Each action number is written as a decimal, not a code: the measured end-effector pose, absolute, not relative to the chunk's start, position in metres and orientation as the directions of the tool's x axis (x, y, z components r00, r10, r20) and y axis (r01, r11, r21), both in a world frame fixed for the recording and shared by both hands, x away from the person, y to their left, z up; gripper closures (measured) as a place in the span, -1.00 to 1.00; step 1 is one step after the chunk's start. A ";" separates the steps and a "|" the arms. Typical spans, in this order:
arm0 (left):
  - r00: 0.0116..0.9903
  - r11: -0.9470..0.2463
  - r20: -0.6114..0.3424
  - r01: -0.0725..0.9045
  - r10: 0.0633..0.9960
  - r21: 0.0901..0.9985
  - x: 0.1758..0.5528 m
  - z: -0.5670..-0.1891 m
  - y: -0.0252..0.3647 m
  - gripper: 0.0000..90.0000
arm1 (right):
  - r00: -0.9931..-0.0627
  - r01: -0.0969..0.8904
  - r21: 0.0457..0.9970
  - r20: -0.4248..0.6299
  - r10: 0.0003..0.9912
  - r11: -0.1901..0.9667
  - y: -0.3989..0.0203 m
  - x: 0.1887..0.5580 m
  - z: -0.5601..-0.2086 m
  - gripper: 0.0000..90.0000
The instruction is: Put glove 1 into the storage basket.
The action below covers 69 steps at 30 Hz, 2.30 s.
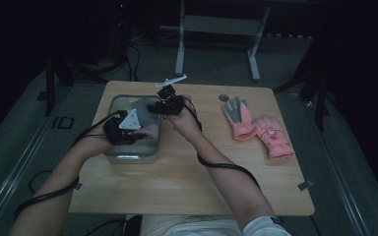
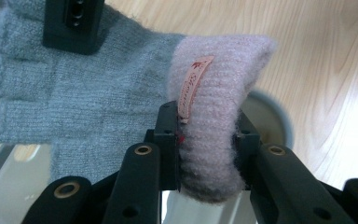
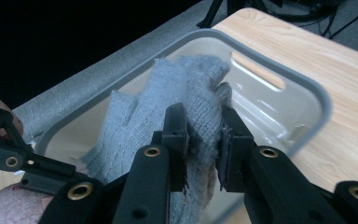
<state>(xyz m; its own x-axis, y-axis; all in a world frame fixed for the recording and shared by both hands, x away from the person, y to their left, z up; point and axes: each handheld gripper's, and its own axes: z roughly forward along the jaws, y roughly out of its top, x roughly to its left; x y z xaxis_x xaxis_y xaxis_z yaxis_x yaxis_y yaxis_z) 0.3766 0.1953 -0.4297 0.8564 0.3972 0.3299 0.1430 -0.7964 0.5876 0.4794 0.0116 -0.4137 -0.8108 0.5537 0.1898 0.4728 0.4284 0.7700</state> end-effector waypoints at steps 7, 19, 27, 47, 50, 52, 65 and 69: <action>0.883 -0.800 0.265 0.178 0.387 0.573 0.390 -0.446 0.213 0.57 | -0.800 0.499 0.736 0.188 0.570 0.457 0.034 0.489 -0.438 0.69; 0.920 -0.869 0.231 0.183 0.316 0.460 0.420 -0.477 0.213 0.56 | -0.757 0.566 0.689 0.216 0.616 0.453 0.045 0.503 -0.476 0.66; 0.932 -0.907 0.213 0.200 0.292 0.370 0.432 -0.485 0.198 0.54 | -0.765 0.569 0.676 0.225 0.603 0.469 0.031 0.502 -0.478 0.35; 0.848 -0.740 0.116 0.376 0.518 0.558 0.420 -0.459 0.203 -0.85 | -0.837 0.460 0.773 0.213 0.504 0.437 -0.031 0.459 -0.439 -0.29; 0.838 -0.714 0.109 0.378 0.534 0.589 0.414 -0.452 0.196 -0.85 | -0.837 0.459 0.785 0.225 0.499 0.416 -0.042 0.455 -0.437 -0.38; 0.841 -0.697 0.098 0.369 0.531 0.615 0.408 -0.447 0.191 -0.85 | -0.834 0.462 0.786 0.229 0.502 0.410 -0.049 0.453 -0.436 -0.42; 0.886 -0.640 0.068 0.276 0.459 0.717 0.375 -0.435 0.147 -0.85 | -0.819 0.443 0.819 0.205 0.535 0.365 -0.106 0.451 -0.437 -0.58; 0.892 -0.623 0.073 0.251 0.446 0.740 0.369 -0.435 0.131 -0.85 | -0.803 0.445 0.816 0.181 0.568 0.369 -0.119 0.445 -0.433 -0.64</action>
<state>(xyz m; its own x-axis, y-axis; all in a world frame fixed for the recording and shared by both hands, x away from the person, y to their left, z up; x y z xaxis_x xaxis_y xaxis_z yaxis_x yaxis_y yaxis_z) 0.3688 0.1309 -0.4346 0.8920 0.4461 0.0728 0.2514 -0.6233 0.7405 0.4453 -0.1194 -0.4332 -0.8032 0.5675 0.1810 0.4446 0.3689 0.8163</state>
